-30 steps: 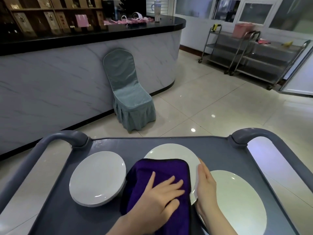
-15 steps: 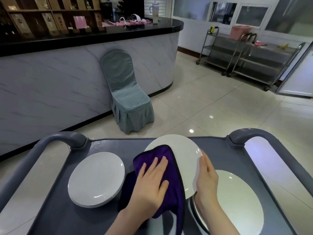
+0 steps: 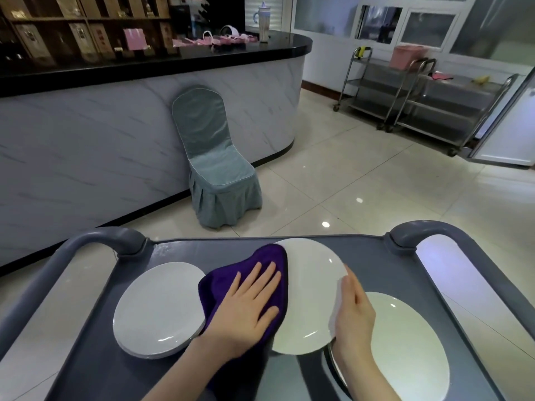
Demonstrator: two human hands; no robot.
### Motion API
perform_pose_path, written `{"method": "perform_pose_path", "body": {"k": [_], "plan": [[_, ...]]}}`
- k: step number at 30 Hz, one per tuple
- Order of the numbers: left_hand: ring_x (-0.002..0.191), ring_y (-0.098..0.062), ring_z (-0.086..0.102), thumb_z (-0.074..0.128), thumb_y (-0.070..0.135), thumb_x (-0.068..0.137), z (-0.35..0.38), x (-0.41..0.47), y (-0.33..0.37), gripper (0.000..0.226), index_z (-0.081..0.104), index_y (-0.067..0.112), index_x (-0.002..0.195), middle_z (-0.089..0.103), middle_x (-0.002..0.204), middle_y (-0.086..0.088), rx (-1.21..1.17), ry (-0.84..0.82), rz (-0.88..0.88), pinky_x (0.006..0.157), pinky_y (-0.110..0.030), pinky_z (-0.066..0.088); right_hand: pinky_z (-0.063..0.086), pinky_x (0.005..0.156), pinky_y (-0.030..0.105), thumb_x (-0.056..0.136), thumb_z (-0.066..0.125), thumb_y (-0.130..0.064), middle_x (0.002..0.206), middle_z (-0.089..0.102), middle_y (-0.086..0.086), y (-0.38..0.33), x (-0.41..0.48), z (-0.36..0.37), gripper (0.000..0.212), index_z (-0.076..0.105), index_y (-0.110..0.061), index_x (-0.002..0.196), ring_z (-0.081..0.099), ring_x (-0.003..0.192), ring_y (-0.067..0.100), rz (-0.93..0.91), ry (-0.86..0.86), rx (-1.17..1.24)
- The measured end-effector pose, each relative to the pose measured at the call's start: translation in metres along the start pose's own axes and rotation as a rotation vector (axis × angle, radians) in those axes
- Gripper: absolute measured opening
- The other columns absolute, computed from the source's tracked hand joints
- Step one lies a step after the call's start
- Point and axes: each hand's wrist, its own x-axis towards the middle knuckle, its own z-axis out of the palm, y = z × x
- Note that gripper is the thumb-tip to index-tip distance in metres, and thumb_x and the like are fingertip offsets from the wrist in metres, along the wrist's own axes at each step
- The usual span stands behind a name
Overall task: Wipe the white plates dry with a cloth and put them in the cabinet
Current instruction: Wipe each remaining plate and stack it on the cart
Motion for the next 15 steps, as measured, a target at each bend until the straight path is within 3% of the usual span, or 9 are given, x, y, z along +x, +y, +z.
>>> {"method": "perform_pose_path", "body": {"k": [3, 5, 9, 12, 15], "plan": [[0.152, -0.017, 0.011, 0.036, 0.040, 0.097, 0.011, -0.024, 0.022, 0.061, 0.025, 0.027, 0.155, 0.011, 0.164, 0.012, -0.004, 0.063, 0.092, 0.122, -0.048, 0.006, 0.051, 0.088, 0.028, 0.105, 0.045, -0.021, 0.107, 0.075, -0.017, -0.002, 0.005, -0.001, 0.032, 0.074, -0.035, 0.108, 0.069, 0.101, 0.002, 0.002, 0.017, 0.015], [0.150, -0.019, 0.021, 0.042, 0.038, 0.097, 0.017, -0.022, 0.043, 0.059, 0.033, 0.024, 0.154, 0.022, 0.163, 0.008, 0.042, 0.103, 0.173, 0.122, -0.050, 0.016, 0.050, 0.092, 0.029, 0.106, 0.044, -0.022, 0.109, 0.074, -0.017, 0.005, 0.002, 0.001, 0.031, 0.072, -0.034, 0.111, 0.068, 0.105, 0.003, 0.016, 0.000, 0.002], [0.152, -0.017, 0.004, 0.027, 0.043, 0.102, 0.001, 0.011, 0.051, 0.060, 0.014, 0.026, 0.158, 0.004, 0.165, 0.010, 0.097, 0.154, 0.093, 0.124, -0.044, 0.005, 0.047, 0.092, 0.023, 0.105, 0.048, -0.025, 0.113, 0.073, -0.020, 0.017, -0.015, 0.011, 0.028, 0.073, -0.039, 0.106, 0.066, 0.105, -0.005, 0.051, -0.124, -0.025], [0.147, -0.005, -0.025, 0.009, 0.049, 0.100, -0.013, 0.024, 0.029, 0.059, -0.011, 0.035, 0.154, -0.025, 0.158, 0.021, 0.069, 0.119, 0.011, 0.120, -0.037, -0.016, 0.048, 0.091, 0.025, 0.103, 0.051, -0.020, 0.109, 0.074, -0.020, 0.013, -0.012, 0.011, 0.030, 0.075, -0.037, 0.101, 0.067, 0.103, -0.004, 0.020, -0.131, -0.055], [0.143, -0.002, -0.032, 0.015, 0.047, 0.104, -0.015, 0.016, 0.004, 0.058, -0.020, 0.037, 0.149, -0.031, 0.153, 0.025, 0.050, 0.088, -0.056, 0.120, -0.034, -0.019, 0.050, 0.077, 0.018, 0.102, 0.051, -0.020, 0.101, 0.075, -0.022, -0.005, 0.002, 0.006, 0.035, 0.076, -0.043, 0.094, 0.069, 0.092, -0.006, -0.024, -0.078, -0.051]]}}
